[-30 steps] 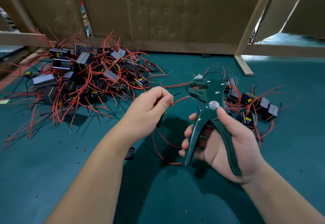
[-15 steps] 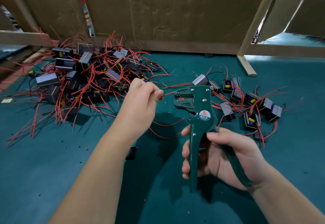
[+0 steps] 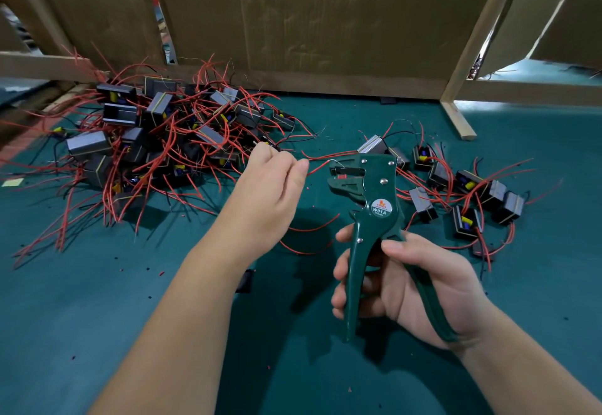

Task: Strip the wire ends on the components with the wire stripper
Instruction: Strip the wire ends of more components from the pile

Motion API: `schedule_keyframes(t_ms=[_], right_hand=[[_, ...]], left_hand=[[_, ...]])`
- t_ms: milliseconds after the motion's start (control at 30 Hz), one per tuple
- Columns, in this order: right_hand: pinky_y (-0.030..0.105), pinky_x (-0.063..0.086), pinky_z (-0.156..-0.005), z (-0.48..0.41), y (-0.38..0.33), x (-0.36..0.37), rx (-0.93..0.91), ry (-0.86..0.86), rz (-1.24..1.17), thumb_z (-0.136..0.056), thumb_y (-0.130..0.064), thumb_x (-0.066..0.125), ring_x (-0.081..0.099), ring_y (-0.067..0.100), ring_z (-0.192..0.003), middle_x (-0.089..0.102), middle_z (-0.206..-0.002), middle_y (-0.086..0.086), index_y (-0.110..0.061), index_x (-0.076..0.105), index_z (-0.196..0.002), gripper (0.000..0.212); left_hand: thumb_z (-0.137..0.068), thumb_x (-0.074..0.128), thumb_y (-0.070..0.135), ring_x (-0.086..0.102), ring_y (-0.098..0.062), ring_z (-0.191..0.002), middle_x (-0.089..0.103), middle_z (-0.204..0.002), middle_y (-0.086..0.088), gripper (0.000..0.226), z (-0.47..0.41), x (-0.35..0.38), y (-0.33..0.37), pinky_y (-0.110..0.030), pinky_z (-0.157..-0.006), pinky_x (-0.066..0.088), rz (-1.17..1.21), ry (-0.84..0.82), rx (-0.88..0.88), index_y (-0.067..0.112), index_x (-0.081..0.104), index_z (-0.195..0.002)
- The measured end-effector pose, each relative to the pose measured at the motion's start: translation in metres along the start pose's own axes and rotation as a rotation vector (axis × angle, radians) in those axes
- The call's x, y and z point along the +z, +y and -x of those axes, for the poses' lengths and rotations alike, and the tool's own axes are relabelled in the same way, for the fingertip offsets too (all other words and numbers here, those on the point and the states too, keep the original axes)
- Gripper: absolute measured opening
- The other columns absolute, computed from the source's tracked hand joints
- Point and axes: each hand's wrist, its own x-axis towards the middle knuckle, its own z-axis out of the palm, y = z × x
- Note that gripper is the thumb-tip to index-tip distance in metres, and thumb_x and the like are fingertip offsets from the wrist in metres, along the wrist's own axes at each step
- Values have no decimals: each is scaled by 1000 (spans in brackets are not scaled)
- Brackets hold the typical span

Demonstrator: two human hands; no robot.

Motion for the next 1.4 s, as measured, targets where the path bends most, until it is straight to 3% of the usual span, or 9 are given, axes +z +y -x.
schedule_keyframes(t_ms=[167, 267, 467, 833, 1167, 1400], right_hand=[[55, 53, -73, 1, 0, 0, -1, -4, -1, -59, -27, 84, 64, 42, -72, 60, -88, 28, 0, 62, -110, 61], [55, 53, -73, 1, -1, -1, -3, -1, 12, -59, -28, 84, 64, 42, -72, 60, -88, 27, 0, 62, -110, 61], [54, 52, -72, 4, -5, -4, -29, -13, -14, -61, -27, 83, 63, 42, -73, 60, -88, 28, 1, 62, -111, 60], [55, 51, -76, 8, -12, -9, -22, -130, -69, -71, -26, 75, 63, 43, -78, 60, -92, 26, 0, 59, -118, 56], [53, 51, -71, 4, -6, -6, -4, -31, 53, -63, -29, 82, 63, 42, -72, 60, -87, 28, -1, 63, -108, 57], [44, 53, -54, 3, -3, 0, 17, 95, 61, -60, -48, 83, 60, 34, -53, 58, -70, 20, -8, 66, -89, 52]], left_hand=[[-96, 42, 45, 38, 1, -74, 33, -79, 6, 37, 0, 1, 2, -12, -71, 30, 102, -22, 43, 31, 38, -62], [-88, 49, 46, 39, 1, -72, 35, -79, 6, 30, 0, 1, 3, -10, -68, 32, 133, 52, 62, 24, 50, -67], [-86, 66, 25, 41, -9, -71, 41, -81, -7, 15, -2, -5, 0, -18, -65, 36, 80, 192, 106, 11, 69, -81], [-86, 67, 12, 32, -9, -77, 35, -83, -6, 11, -3, -7, -3, -15, -70, 28, -150, 213, 278, 2, 71, -89], [-86, 68, 12, 33, -10, -78, 34, -83, -4, 9, -2, -3, 5, -12, -73, 30, -141, 242, 372, 2, 70, -87], [-86, 68, 10, 31, -9, -78, 33, -83, -4, 8, -2, -3, 5, -11, -74, 31, -119, 261, 361, 2, 70, -88]])
